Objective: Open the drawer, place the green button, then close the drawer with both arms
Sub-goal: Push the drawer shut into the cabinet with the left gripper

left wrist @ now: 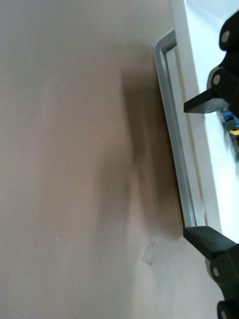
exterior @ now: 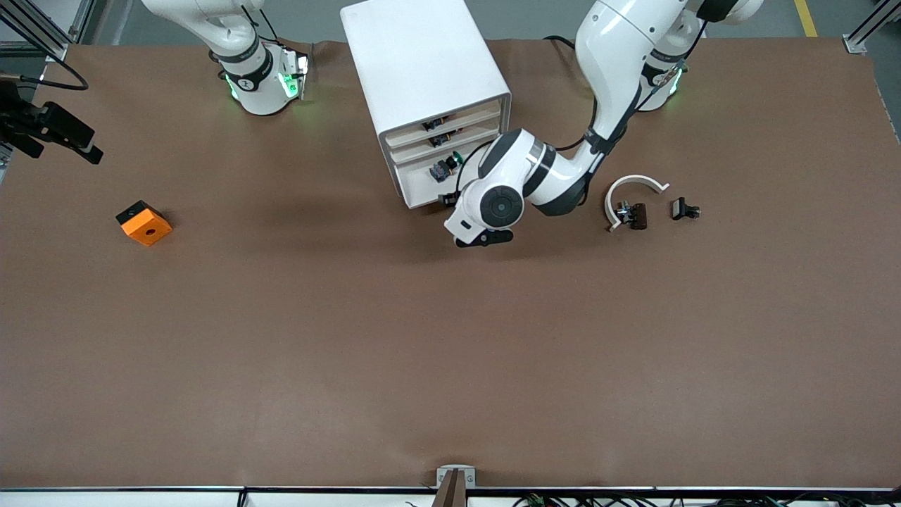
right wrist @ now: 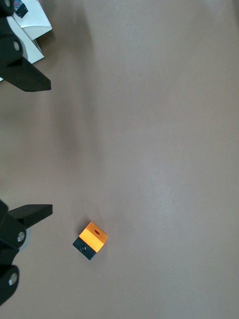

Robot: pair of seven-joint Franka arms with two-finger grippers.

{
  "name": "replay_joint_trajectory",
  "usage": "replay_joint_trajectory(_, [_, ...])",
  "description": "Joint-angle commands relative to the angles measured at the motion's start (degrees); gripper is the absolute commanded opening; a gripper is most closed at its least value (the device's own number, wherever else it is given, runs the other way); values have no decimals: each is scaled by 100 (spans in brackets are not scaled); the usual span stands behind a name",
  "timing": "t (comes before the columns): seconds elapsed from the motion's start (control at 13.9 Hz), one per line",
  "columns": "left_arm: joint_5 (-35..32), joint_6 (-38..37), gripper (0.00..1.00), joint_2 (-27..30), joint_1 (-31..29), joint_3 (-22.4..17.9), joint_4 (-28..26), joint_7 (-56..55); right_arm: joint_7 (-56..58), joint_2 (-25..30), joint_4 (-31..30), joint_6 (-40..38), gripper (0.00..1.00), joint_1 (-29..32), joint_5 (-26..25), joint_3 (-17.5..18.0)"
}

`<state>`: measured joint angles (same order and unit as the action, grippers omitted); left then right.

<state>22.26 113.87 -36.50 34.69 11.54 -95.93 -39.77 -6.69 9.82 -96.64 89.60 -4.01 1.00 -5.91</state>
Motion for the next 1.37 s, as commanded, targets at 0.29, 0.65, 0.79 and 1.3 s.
replay_joint_trajectory(0.29, [103, -163, 100, -120, 47, 156, -5, -92, 63, -86, 163, -83, 100, 102, -100, 73])
replay_joint_trajectory(0.65, [226, -154, 100, -314, 65, 270, 21, -83, 63, -86, 163, -83, 100, 102, -100, 73])
replay_joint_trajectory(0.79, [226, -154, 100, -314, 108, 305, 39, -83, 63, -86, 163, -83, 100, 102, -100, 73])
replay_joint_trajectory(1.3, [629, -119, 100, -402, 257, 314, 153, -22, 63, -86, 172, -83, 100, 110, -100, 73])
